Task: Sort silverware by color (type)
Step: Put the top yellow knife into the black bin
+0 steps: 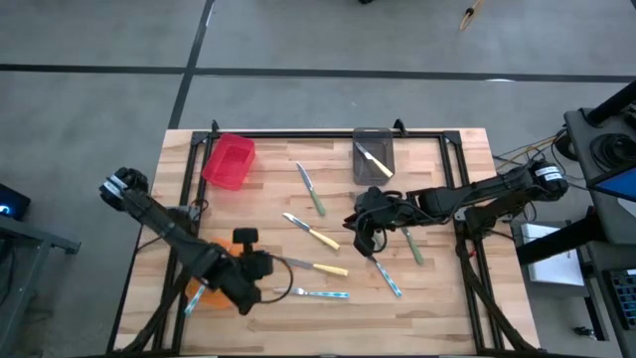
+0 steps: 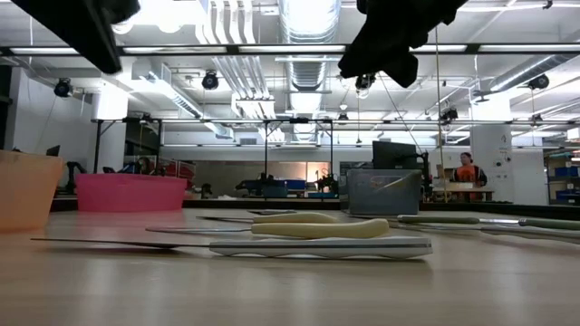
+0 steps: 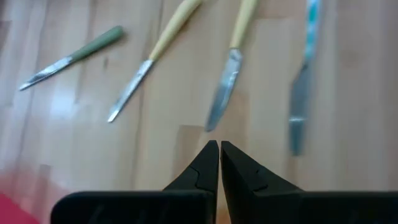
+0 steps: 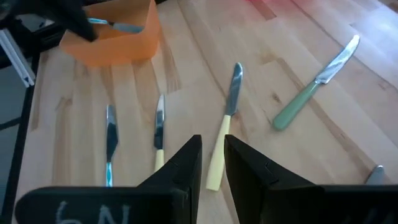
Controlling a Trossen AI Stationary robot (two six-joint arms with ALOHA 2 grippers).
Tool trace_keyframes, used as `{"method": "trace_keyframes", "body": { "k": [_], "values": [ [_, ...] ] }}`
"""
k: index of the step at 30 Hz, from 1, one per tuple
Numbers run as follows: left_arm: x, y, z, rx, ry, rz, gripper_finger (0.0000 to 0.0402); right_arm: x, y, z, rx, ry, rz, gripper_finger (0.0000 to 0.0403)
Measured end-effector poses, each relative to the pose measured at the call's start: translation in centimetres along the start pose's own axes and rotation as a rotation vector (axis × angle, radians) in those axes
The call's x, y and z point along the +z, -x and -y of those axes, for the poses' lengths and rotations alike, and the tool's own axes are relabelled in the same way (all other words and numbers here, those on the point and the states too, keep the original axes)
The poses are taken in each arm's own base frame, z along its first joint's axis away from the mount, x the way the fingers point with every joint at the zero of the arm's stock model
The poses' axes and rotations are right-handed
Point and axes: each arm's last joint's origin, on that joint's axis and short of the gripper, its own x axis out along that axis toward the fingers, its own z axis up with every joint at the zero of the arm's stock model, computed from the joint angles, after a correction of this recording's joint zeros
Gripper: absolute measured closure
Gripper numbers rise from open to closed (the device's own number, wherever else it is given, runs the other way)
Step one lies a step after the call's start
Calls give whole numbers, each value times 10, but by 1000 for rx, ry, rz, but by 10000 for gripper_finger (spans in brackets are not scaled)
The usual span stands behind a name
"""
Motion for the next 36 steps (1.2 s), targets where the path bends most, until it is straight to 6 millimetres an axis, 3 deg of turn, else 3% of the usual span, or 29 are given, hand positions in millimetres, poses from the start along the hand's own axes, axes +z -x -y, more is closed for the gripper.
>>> {"method": "trace_keyframes", "body": {
  "k": [7,13,20,26,30,36],
  "values": [
    [8,-22,-28,5,-24,70,401,-1,-5,2,-31,23,3,344],
    [4,-34,-64,-25,9,200,401,-6,-18,4,-94,21,-19,344],
    [-2,-41,-118,-80,186,408,401,-4,-32,2,-108,70,-45,344],
    [-9,-41,-155,8,330,497,401,9,-43,-2,-112,123,-35,344],
    [-9,-38,-170,53,385,532,401,20,-54,-5,-116,162,-32,344],
    [-10,-39,-178,79,407,526,401,27,-74,-12,-137,262,-101,344]
  ]
}}
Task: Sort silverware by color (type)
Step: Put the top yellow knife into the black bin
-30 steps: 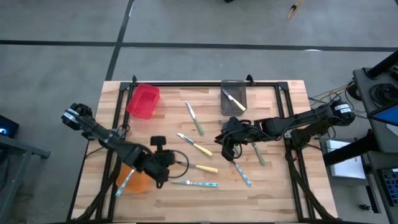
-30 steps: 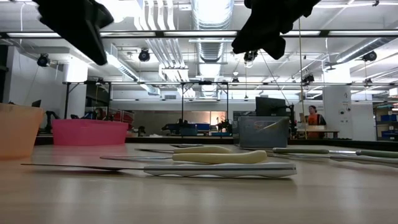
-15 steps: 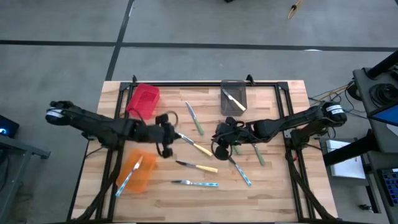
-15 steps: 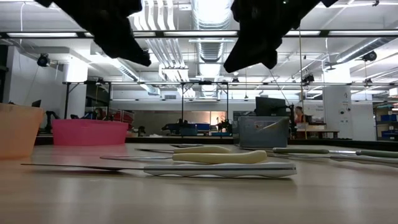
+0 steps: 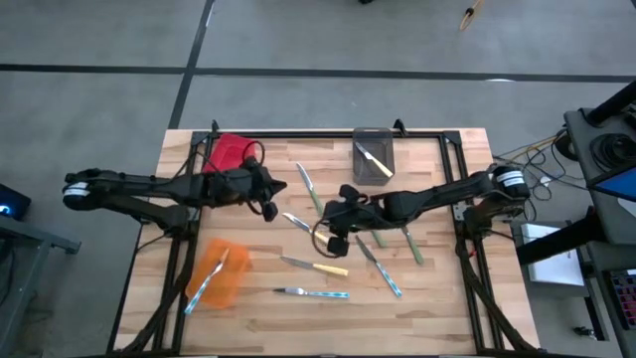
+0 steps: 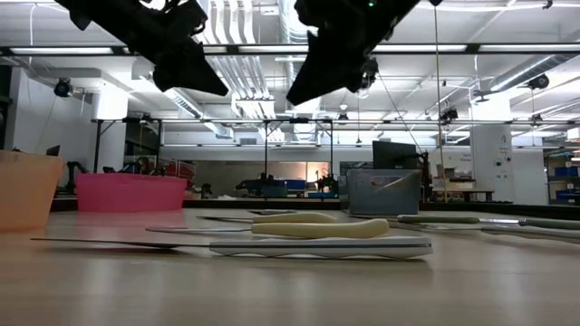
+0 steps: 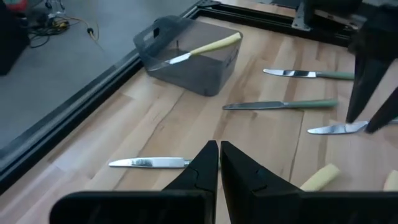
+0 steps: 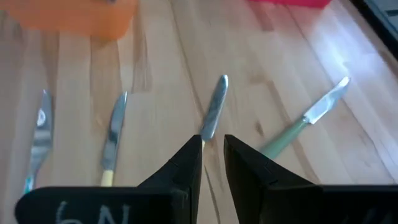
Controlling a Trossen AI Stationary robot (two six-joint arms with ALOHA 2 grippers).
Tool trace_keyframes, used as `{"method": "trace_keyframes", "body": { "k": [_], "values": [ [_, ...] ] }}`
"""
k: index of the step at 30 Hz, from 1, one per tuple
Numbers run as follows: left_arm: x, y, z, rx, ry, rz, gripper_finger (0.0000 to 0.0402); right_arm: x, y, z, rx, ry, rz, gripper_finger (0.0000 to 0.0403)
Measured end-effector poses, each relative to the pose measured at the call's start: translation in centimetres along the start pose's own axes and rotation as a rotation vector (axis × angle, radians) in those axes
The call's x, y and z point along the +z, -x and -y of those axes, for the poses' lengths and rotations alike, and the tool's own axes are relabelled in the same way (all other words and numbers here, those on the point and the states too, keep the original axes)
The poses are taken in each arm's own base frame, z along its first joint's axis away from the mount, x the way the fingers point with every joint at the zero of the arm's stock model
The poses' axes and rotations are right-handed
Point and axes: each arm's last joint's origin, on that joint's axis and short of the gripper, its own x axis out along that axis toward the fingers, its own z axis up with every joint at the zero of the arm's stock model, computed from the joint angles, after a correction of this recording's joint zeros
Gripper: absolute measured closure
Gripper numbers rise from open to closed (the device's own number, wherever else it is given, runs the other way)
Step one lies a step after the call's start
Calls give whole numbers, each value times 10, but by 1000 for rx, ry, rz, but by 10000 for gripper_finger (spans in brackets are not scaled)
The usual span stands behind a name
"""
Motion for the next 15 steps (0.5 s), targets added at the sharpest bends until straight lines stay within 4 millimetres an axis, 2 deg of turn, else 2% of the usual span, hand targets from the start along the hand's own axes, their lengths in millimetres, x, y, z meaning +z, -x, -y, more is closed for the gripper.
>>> {"method": "trace_keyframes", "body": {
  "k": [4,8,15],
  "values": [
    [-1,0,0,1,-1,-4,401,4,-9,-2,-24,47,-113,344],
    [-5,-1,-1,4,-28,-20,401,7,-10,-2,-57,32,-241,344],
    [-29,-7,-2,9,-56,-88,401,6,-11,-3,-65,-63,-320,344]
  ]
}}
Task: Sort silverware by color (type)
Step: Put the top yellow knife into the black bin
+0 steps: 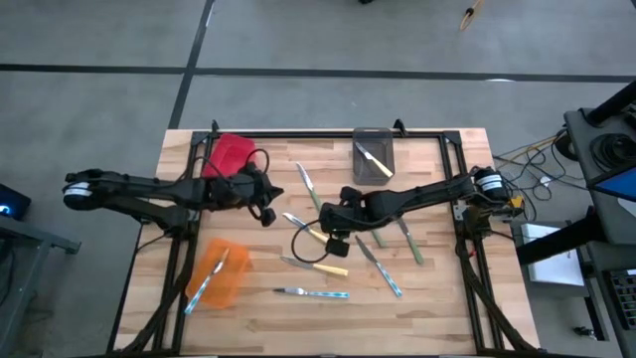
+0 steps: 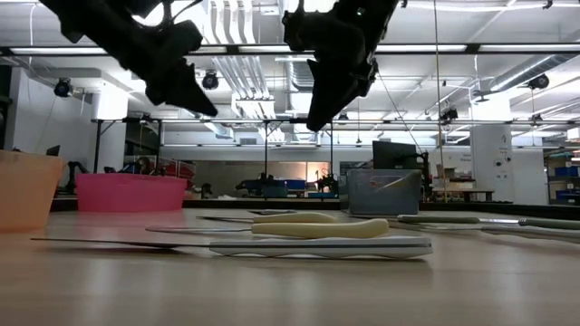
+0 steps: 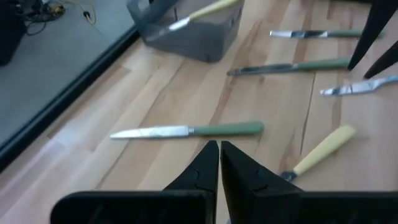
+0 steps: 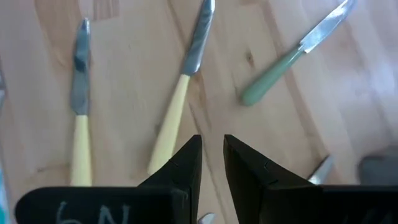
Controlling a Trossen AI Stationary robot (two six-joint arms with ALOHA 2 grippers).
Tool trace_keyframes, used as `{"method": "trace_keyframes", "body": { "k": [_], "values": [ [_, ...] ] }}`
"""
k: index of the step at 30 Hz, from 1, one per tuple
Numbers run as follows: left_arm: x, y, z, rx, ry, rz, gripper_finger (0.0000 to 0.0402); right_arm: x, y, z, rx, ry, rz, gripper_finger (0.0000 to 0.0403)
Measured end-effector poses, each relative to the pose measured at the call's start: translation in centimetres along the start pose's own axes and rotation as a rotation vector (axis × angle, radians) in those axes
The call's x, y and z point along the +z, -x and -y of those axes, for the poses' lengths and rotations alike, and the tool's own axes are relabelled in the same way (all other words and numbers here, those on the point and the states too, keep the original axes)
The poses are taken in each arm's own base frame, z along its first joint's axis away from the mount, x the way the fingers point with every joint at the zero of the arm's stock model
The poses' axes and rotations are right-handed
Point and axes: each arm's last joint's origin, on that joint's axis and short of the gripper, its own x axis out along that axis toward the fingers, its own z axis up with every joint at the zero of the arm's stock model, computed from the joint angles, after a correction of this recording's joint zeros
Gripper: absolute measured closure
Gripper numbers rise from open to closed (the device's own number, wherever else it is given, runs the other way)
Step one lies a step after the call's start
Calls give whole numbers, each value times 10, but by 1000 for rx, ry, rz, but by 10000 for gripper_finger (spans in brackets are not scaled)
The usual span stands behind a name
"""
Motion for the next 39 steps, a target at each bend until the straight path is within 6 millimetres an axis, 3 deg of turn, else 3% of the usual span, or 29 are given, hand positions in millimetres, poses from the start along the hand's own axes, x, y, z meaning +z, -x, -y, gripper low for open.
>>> {"method": "trace_keyframes", "body": {
  "k": [5,14,19,27,39],
  "values": [
    [-8,-4,0,-9,11,44,402,0,-3,-1,19,-59,-2,344],
    [-1,-2,3,-94,31,69,402,2,-18,-6,30,-134,15,338],
    [-2,-2,4,-113,27,65,402,0,-20,-11,32,-148,12,295],
    [-2,-2,4,-113,16,65,402,-2,-25,-16,48,8,49,227],
    [-2,-2,4,-112,-5,67,402,-14,-47,-22,98,12,190,236]
  ]
}}
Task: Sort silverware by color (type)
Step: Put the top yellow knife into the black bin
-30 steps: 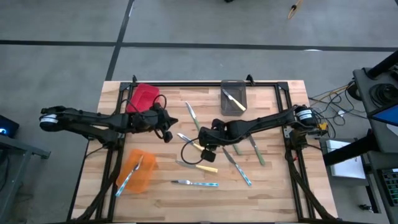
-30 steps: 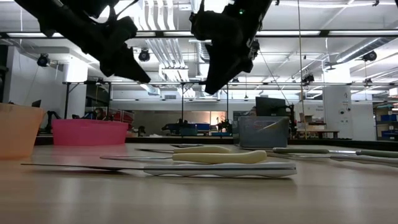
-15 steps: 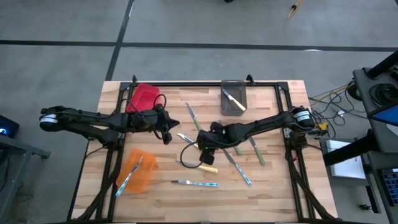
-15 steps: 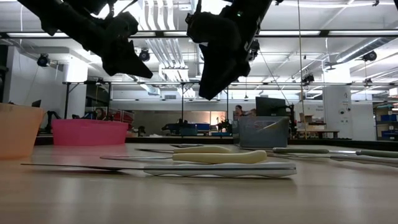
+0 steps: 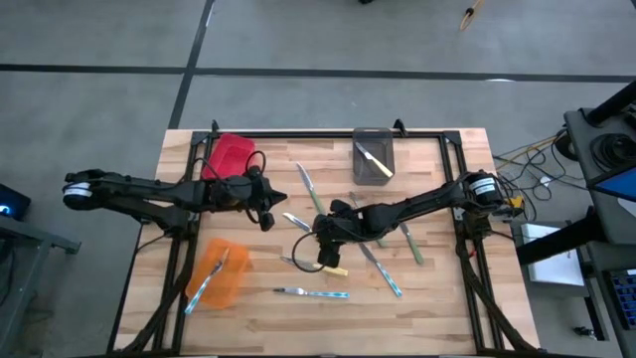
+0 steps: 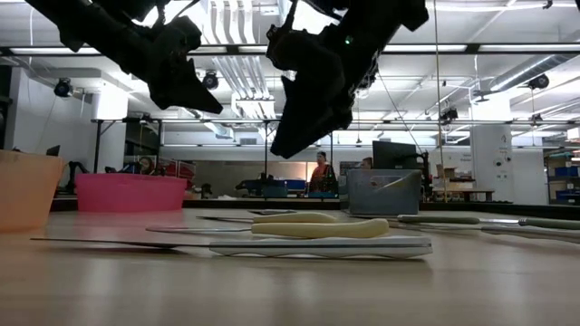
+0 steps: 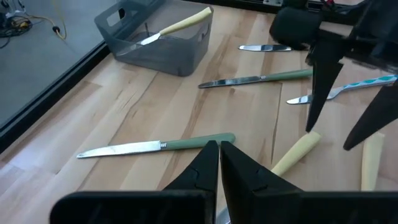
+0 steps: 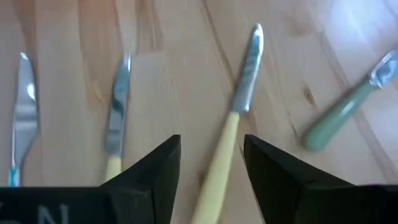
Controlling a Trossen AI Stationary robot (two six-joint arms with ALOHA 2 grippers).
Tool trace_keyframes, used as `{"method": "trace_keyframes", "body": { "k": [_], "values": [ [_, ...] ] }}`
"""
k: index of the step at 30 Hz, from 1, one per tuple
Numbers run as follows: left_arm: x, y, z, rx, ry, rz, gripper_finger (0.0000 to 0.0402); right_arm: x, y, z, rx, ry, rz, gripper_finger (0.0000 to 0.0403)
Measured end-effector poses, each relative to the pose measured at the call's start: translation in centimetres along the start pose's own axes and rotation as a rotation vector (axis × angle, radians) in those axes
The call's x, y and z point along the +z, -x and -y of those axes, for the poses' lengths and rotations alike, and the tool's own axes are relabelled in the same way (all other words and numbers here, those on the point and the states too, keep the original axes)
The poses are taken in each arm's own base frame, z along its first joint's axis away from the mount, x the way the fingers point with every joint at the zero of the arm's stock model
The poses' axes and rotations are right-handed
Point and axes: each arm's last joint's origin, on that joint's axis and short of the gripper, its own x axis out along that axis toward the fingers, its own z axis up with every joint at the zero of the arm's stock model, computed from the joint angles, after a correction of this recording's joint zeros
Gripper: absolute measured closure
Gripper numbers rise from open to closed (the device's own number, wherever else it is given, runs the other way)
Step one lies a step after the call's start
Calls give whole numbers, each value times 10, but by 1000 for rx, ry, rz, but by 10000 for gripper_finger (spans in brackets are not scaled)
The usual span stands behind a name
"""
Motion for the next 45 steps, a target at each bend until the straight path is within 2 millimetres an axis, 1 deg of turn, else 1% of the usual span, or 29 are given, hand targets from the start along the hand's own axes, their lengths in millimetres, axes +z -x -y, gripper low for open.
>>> {"method": "trace_keyframes", "body": {
  "k": [4,10,15,24,30,45],
  "values": [
    [0,0,0,0,0,0,402,-8,-13,0,-9,-6,34,235],
    [0,0,0,2,1,5,402,-26,-44,1,-86,-14,-30,234],
    [0,0,0,2,1,5,402,-36,-60,2,-106,-38,-69,238],
    [1,0,0,3,-5,11,402,-39,-68,4,-108,-42,-83,242],
    [2,0,0,3,-4,15,402,-39,-69,7,-96,-68,-91,245],
    [2,0,0,3,-4,15,402,-39,-70,9,-91,-71,-93,250]
  ]
}}
